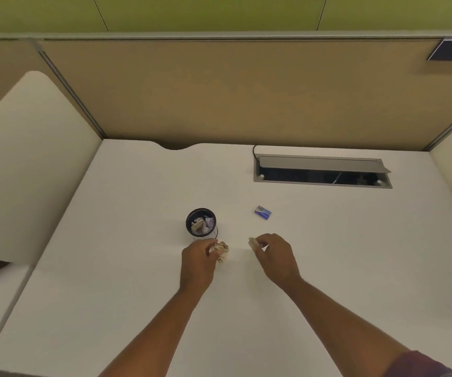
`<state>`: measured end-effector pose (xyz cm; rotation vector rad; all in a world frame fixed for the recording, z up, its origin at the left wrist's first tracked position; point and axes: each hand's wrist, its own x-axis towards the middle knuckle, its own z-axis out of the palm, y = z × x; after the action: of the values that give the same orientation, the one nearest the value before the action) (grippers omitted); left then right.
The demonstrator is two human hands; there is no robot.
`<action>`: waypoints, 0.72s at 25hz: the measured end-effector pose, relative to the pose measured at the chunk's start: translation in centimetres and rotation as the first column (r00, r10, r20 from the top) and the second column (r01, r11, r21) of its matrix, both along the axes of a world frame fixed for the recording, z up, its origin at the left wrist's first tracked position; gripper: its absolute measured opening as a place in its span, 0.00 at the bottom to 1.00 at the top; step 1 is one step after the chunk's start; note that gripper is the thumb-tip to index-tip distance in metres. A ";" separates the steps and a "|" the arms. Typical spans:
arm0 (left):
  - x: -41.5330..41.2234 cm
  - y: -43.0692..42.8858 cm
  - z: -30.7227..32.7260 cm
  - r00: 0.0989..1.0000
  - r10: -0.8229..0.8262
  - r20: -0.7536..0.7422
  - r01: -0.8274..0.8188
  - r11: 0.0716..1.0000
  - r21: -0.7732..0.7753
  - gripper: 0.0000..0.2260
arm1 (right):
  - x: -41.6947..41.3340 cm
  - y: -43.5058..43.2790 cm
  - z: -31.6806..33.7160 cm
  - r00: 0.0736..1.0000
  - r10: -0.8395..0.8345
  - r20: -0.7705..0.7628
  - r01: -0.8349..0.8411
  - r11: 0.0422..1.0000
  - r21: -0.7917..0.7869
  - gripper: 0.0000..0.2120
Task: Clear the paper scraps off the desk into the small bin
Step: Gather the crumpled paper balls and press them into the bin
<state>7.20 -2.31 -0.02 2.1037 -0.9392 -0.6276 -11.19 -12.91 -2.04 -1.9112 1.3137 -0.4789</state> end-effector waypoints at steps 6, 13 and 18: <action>5.9 0.3 2.8 0.984 0.174 0.038 -0.166 0.973 -0.160 0.09 | 8.3 0.6 3.5 0.996 0.086 0.037 -0.083 0.993 -0.086 0.17; 9.2 -2.5 2.0 0.985 0.151 0.087 -0.143 0.986 -0.088 0.08 | 14.4 0.5 2.8 0.967 0.072 -0.245 -0.131 0.963 -0.234 0.10; 9.5 -4.2 0.2 0.984 0.053 0.167 -0.061 0.997 0.042 0.08 | 15.1 0.5 0.6 0.944 0.006 -0.331 -0.077 0.976 -0.202 0.09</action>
<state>16.66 -6.56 0.21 2.2438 -0.9590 -0.4541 3.87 -12.40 -1.43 -2.2674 1.4763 -0.2950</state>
